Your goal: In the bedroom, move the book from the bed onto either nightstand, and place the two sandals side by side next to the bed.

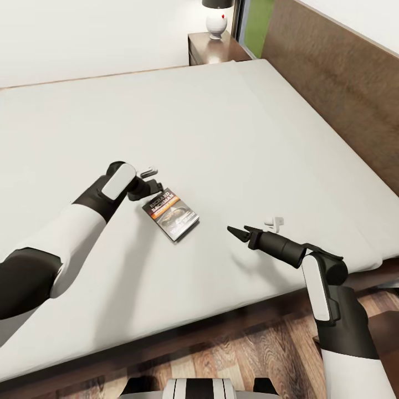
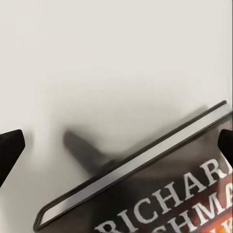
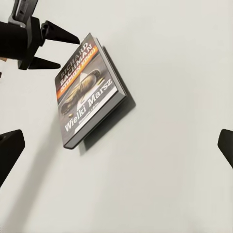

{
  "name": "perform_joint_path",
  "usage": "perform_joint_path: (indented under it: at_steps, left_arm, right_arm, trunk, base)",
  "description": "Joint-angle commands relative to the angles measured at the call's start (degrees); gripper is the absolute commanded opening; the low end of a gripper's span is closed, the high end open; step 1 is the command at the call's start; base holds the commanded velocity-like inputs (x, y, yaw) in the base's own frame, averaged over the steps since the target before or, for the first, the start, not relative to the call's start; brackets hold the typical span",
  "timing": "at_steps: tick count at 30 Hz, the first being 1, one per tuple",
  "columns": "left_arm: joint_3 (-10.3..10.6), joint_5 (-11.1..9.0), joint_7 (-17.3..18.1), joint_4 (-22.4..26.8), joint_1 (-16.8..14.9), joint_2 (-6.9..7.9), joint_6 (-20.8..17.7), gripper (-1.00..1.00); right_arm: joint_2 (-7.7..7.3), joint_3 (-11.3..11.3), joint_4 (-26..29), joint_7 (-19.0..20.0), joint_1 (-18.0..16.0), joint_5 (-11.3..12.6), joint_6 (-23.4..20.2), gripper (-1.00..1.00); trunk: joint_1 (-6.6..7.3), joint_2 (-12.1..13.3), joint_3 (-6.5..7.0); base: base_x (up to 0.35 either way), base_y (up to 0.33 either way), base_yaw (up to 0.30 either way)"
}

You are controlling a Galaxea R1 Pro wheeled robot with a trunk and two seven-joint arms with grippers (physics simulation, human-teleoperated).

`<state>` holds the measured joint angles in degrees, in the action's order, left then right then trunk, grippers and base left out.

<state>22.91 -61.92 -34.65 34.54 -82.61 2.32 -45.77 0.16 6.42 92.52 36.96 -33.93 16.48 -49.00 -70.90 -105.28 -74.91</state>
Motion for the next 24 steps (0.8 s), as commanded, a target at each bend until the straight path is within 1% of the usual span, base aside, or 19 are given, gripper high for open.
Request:
perform_joint_path:
  at_steps: [1, 6, 9, 18, 24]
  left_arm:
    - [0.4, -0.6, -0.5, 0.1, 0.0, 0.08, 0.0, 1.0]
    - [0.4, -0.5, 0.9, 0.1, 0.3, 0.16, 0.0, 1.0]
    - [0.3, -0.7, 1.8, 0.0, 0.6, 0.27, 0.0, 1.0]
    - [0.4, -0.6, 4.1, 0.0, 1.1, 0.4, 0.0, 1.0]
    - [0.3, -0.6, 4.7, 0.0, 1.3, 0.57, -0.1, 1.0]
  right_arm:
    - [0.02, 0.1, 0.0, 0.2, 0.0, 0.0, -0.3, 1.0]
    - [-0.01, 0.1, 0.0, 1.8, -0.1, 0.0, -0.3, 1.0]
    - [-0.11, 0.1, 0.0, 3.5, -0.1, 0.0, -0.3, 1.0]
    - [-0.15, 0.1, 0.0, 4.3, -0.1, 0.0, -0.3, 1.0]
    - [-0.16, 0.1, 0.0, 4.4, -0.1, 0.0, -0.3, 1.0]
  trunk:
    - [0.0, 0.0, -0.03]
    - [0.0, 0.0, -0.03]
    - [0.0, 0.0, -0.03]
    - [0.0, 0.0, -0.03]
    - [0.0, 0.0, -0.03]
  base:
    - [0.0, 0.0, 0.0]
    - [0.0, 0.0, 0.0]
    - [0.0, 0.0, 0.0]
    - [0.0, 0.0, 0.0]
    - [0.0, 0.0, 0.0]
